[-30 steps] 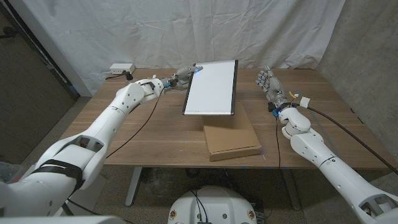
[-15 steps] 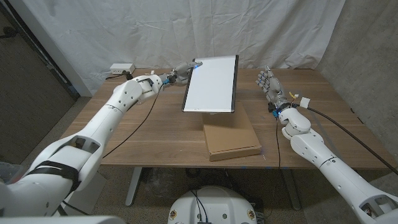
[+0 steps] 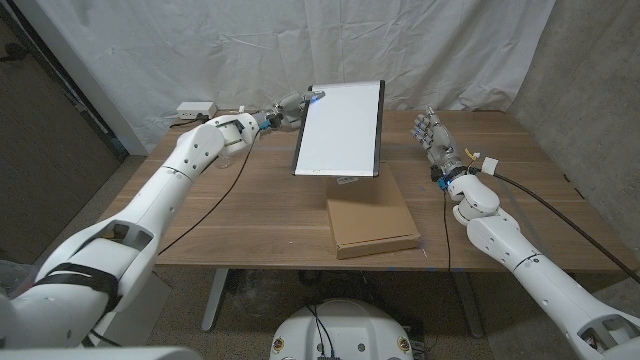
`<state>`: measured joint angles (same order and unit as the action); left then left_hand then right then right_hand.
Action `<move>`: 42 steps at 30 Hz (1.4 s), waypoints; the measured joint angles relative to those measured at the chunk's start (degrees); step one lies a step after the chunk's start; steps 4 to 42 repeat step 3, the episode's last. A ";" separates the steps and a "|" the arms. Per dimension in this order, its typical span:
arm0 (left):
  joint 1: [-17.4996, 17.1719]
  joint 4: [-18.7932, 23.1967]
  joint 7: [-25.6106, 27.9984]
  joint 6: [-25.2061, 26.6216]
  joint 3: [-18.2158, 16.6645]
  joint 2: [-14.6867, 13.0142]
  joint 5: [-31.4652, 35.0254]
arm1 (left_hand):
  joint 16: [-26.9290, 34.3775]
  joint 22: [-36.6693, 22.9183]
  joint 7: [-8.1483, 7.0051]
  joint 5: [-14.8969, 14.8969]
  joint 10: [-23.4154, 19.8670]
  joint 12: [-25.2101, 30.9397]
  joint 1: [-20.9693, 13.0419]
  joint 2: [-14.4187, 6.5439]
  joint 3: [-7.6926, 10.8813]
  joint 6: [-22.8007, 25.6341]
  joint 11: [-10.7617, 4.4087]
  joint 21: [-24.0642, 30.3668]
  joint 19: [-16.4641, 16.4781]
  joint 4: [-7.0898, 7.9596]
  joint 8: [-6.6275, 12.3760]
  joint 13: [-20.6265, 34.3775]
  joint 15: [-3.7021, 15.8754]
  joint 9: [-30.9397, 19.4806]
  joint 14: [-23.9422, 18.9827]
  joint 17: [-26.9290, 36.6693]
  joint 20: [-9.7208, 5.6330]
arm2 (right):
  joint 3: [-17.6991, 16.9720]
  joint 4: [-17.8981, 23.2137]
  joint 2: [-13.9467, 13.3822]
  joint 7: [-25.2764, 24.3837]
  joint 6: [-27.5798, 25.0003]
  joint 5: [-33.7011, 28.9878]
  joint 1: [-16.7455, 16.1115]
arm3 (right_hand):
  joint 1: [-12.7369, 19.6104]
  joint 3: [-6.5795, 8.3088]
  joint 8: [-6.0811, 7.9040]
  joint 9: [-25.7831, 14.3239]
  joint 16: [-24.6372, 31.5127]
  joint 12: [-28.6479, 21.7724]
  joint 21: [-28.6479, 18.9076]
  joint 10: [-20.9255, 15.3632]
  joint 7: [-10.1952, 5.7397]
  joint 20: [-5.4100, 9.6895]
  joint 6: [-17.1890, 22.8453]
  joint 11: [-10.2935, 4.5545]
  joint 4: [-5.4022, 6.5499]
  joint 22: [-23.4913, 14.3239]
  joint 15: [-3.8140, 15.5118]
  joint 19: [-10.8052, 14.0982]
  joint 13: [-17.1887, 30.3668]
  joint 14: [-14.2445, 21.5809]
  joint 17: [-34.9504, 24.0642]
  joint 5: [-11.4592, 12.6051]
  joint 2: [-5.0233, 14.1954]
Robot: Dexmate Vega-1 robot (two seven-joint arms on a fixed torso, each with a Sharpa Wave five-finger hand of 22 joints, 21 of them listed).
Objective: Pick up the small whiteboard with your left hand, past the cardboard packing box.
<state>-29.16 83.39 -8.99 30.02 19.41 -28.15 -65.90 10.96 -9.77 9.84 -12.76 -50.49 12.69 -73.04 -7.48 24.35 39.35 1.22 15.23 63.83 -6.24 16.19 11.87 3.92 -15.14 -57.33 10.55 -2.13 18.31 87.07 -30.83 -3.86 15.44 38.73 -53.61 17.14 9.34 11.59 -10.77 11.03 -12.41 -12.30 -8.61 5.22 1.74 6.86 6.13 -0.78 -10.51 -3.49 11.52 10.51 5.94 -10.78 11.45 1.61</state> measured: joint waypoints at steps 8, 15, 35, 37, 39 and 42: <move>-0.41 1.18 0.55 -0.19 -0.20 -0.47 -0.35 | 0.00 0.02 0.00 0.00 -0.06 0.00 0.01 0.01 0.01 0.00 -0.06 -0.04 0.00 0.00 0.00 0.00 0.02 -0.01 0.02 0.00 0.00 | -0.02 0.23 -0.04 -0.05 0.00 0.02 -0.20 | 0.00 0.00 0.00 0.00 0.00 0.00 0.00 0.00 0.33 0.00 0.33 0.00 0.00 0.00 0.00 0.00 0.00 0.00 0.00 0.00 0.00; -0.41 1.18 0.55 -0.19 -0.20 -0.47 -0.35 | 0.00 0.02 0.00 0.00 -0.06 0.00 0.01 0.01 0.01 0.00 -0.06 -0.04 0.00 0.00 0.00 0.00 0.02 -0.01 0.02 0.00 0.00 | -0.02 0.23 -0.04 -0.05 0.00 0.02 -0.20 | 0.00 0.00 0.00 0.00 0.00 0.00 0.00 0.00 0.33 0.00 0.33 0.00 0.00 0.00 0.00 0.00 0.00 0.00 0.00 0.00 0.00; -0.41 1.18 0.55 -0.19 -0.20 -0.47 -0.35 | 0.00 0.02 0.00 0.00 -0.06 0.00 0.01 0.01 0.01 0.00 -0.06 -0.04 0.00 0.00 0.00 0.00 0.02 -0.01 0.02 0.00 0.00 | -0.02 0.23 -0.04 -0.05 0.00 0.02 -0.20 | 0.00 0.00 0.00 0.00 0.00 0.00 0.00 0.00 0.33 0.00 0.33 0.00 0.00 0.00 0.00 0.00 0.00 0.00 0.00 0.00 0.00; -0.41 1.18 0.55 -0.19 -0.20 -0.47 -0.35 | 0.00 0.02 0.00 0.00 -0.06 0.00 0.01 0.01 0.01 0.00 -0.06 -0.04 0.00 0.00 0.00 0.00 0.02 -0.01 0.02 0.00 0.00 | -0.02 0.23 -0.04 -0.05 0.00 0.02 -0.20 | 0.00 0.00 0.00 0.00 0.00 0.00 0.00 0.00 0.33 0.00 0.33 0.00 0.00 0.00 0.00 0.00 0.00 0.00 0.00 0.00 0.00; -0.41 1.18 0.55 -0.19 -0.20 -0.47 -0.35 | 0.00 0.02 0.00 0.00 -0.06 0.00 0.01 0.01 0.01 0.00 -0.06 -0.04 0.00 0.00 0.00 0.00 0.02 -0.01 0.02 0.00 0.00 | -0.02 0.23 -0.04 -0.05 0.00 0.02 -0.20 | 0.00 0.00 0.00 0.00 0.00 0.00 0.00 0.00 0.33 0.00 0.33 0.00 0.00 0.00 0.00 0.00 0.00 0.00 0.00 0.00 0.00; -0.41 1.18 0.55 -0.19 -0.20 -0.47 -0.35 | 0.00 0.02 0.00 0.00 -0.06 0.00 0.01 0.01 0.01 0.00 -0.06 -0.04 0.00 0.00 0.00 0.00 0.02 -0.01 0.02 0.00 0.00 | -0.02 0.23 -0.04 -0.05 0.00 0.02 -0.20 | 0.00 0.00 0.00 0.00 0.00 0.00 0.00 0.00 0.33 0.00 0.33 0.00 0.00 0.00 0.00 0.00 0.00 0.00 0.00 0.00 0.00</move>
